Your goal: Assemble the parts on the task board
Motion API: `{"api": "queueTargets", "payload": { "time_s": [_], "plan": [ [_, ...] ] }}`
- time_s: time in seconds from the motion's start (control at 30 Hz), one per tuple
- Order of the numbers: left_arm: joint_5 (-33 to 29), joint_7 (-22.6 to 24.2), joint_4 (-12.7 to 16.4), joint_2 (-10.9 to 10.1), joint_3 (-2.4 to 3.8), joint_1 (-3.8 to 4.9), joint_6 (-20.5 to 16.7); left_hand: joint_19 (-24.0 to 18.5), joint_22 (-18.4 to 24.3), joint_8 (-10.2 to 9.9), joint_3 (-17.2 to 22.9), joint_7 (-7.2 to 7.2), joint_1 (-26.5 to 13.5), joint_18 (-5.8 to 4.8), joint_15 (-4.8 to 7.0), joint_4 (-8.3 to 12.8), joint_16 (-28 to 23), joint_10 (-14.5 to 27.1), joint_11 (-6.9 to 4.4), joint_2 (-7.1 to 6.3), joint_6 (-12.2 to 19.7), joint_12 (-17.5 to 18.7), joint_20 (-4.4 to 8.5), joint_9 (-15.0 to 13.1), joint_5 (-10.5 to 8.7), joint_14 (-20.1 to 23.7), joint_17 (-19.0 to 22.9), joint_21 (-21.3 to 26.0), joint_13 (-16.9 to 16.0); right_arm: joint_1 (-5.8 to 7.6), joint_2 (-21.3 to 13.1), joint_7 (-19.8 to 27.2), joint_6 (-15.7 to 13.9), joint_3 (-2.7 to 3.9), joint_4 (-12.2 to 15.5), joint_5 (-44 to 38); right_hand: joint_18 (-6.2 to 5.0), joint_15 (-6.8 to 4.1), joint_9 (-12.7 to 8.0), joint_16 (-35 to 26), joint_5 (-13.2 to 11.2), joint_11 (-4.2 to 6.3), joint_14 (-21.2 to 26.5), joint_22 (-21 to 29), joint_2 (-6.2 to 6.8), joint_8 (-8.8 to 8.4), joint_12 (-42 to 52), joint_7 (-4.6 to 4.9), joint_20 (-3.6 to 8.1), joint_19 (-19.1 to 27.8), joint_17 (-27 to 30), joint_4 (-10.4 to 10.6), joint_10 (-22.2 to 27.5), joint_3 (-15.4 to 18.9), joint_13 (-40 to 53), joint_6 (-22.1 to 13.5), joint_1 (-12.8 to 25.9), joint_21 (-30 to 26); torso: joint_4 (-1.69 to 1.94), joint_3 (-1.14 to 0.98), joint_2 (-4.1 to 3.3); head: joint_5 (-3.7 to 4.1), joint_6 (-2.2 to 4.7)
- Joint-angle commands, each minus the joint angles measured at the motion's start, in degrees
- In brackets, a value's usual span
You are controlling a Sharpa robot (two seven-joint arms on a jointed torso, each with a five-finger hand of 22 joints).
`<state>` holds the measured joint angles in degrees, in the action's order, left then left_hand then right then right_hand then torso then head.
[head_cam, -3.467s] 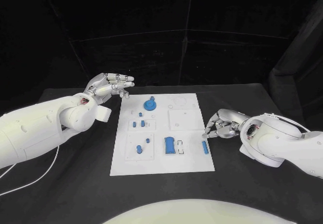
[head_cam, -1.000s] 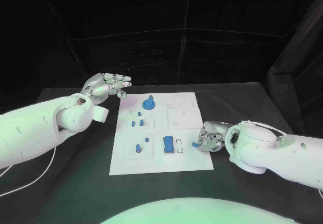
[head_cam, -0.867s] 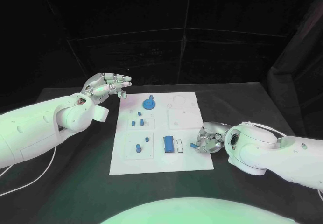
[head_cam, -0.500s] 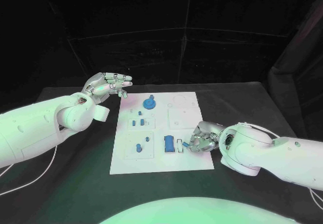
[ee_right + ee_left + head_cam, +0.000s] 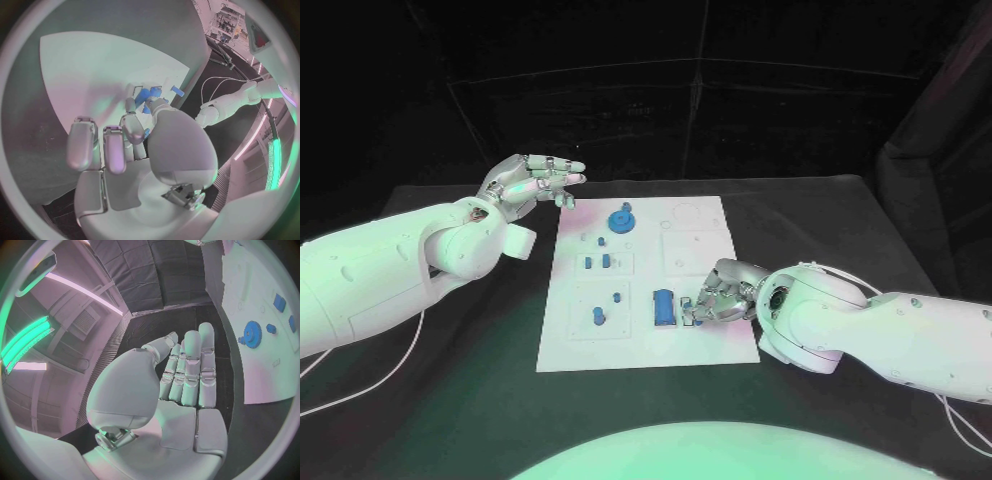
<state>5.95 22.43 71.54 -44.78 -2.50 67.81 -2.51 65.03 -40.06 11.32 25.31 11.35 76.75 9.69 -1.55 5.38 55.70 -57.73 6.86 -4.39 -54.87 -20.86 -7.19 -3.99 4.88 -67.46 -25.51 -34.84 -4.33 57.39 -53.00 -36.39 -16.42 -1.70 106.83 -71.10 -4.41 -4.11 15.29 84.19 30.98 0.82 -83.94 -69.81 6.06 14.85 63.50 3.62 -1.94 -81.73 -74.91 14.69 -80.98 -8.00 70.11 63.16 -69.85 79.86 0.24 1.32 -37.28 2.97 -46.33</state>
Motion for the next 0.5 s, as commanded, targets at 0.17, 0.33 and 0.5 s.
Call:
{"api": "queueTargets", "payload": {
  "time_s": [0.17,0.33,0.5],
  "plan": [
    [-0.21,0.14,0.11,0.03,0.04,0.08,0.63,-0.24,-0.02,0.29,0.03,-0.11,0.48,0.82,-0.02,0.34,0.15,0.29,-0.03,0.08,0.37,-0.29,0.07,0.03,0.24,0.41,0.11,0.03,0.05,0.07,0.83,-0.36,-0.14,0.01,-0.81,1.01,0.41,-0.55,0.28,0.32,0.34,0.15,-4.41,-0.1,-0.23,0.46,0.39,-0.16,0.21,-0.27,-6.56,0.06,-0.54,0.62,0.23,0.58,0.4,0.41,-0.1,-0.03,-0.02,-0.12,-0.14],
    [-0.21,0.11,0.11,0.04,0.04,0.08,0.64,-0.24,-0.02,0.29,0.03,-0.11,0.48,0.82,-0.02,0.34,0.15,0.29,-0.03,0.08,0.37,-0.29,0.07,0.03,0.24,0.41,0.11,0.03,0.05,0.07,1.58,-0.58,-0.02,0.01,-1.2,0.34,0.41,-0.63,0.4,0.29,0.42,0.25,-4.4,-0.09,-0.41,0.53,0.38,-0.28,0.28,-0.27,-6.51,-0.08,-0.57,0.71,0.25,0.71,0.2,0.41,-0.11,-0.01,0.03,0.01,-0.09],
    [-0.21,0.05,0.14,0.03,0.04,0.08,0.69,-0.24,-0.02,0.29,0.03,-0.11,0.48,0.82,-0.02,0.34,0.15,0.29,-0.03,0.08,0.37,-0.29,0.07,0.03,0.24,0.41,0.11,0.03,0.05,0.08,2.11,-0.75,0.41,0.01,-1.65,-0.13,0.41,-0.78,0.61,0.32,0.53,0.41,-4.4,-0.12,-0.61,0.59,0.46,-0.44,0.42,-0.28,-6.56,-0.62,-0.65,0.82,0.38,0.77,-0.55,0.42,-0.02,0.0,0.02,0.07,-0.05]
  ]
}}
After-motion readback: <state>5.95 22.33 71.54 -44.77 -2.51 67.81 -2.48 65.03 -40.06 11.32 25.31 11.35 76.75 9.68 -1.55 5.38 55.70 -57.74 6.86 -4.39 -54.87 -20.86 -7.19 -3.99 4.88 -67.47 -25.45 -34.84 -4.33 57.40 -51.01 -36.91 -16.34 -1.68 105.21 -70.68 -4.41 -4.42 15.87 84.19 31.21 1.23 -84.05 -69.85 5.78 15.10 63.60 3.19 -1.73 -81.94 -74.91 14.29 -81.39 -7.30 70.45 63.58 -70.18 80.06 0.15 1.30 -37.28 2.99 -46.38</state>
